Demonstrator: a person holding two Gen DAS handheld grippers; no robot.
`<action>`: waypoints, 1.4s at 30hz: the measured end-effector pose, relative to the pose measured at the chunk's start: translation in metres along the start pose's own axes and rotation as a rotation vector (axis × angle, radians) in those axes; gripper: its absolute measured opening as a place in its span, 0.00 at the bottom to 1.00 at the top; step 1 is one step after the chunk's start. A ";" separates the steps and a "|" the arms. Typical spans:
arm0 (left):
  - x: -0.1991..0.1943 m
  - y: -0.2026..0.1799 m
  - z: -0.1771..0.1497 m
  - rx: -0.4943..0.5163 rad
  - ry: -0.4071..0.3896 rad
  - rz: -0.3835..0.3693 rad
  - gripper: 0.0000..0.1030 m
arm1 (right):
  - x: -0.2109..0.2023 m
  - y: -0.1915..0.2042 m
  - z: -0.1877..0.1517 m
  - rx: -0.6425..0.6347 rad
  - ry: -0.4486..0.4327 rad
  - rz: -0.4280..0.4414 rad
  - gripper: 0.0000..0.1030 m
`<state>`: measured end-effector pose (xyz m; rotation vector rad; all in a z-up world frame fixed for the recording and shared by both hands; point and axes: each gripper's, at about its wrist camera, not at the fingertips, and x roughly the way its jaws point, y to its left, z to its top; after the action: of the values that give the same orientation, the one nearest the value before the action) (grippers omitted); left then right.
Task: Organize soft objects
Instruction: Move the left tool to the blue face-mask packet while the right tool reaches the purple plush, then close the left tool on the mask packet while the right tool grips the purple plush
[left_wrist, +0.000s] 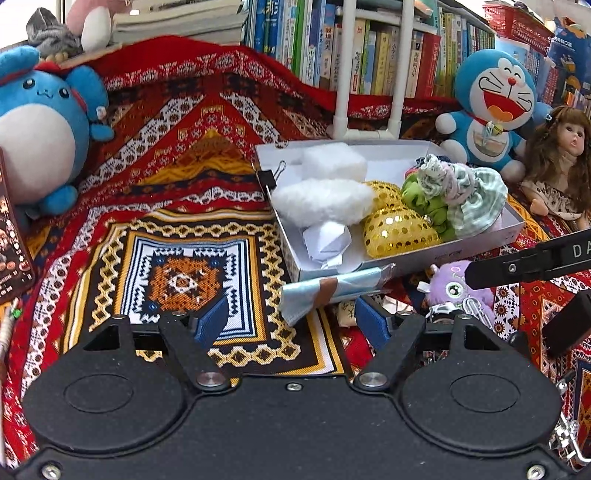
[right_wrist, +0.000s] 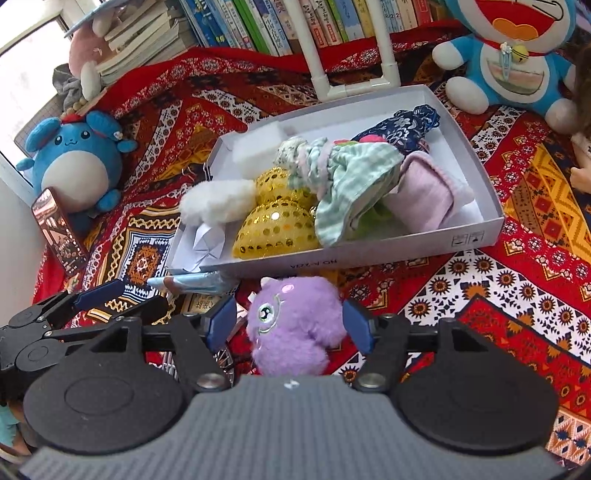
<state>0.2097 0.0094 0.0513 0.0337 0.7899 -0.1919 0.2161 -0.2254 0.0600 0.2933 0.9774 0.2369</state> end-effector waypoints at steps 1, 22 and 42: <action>0.001 0.000 -0.001 -0.002 0.004 -0.003 0.72 | 0.002 0.000 0.000 0.002 0.004 -0.002 0.73; 0.018 0.004 -0.001 -0.107 0.022 -0.069 0.60 | 0.022 0.003 0.001 0.011 0.026 -0.024 0.77; 0.033 0.001 0.000 -0.145 0.038 -0.082 0.53 | 0.036 0.000 0.001 0.026 0.053 -0.019 0.79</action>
<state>0.2325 0.0051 0.0275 -0.1321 0.8421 -0.2121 0.2360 -0.2135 0.0326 0.3025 1.0362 0.2155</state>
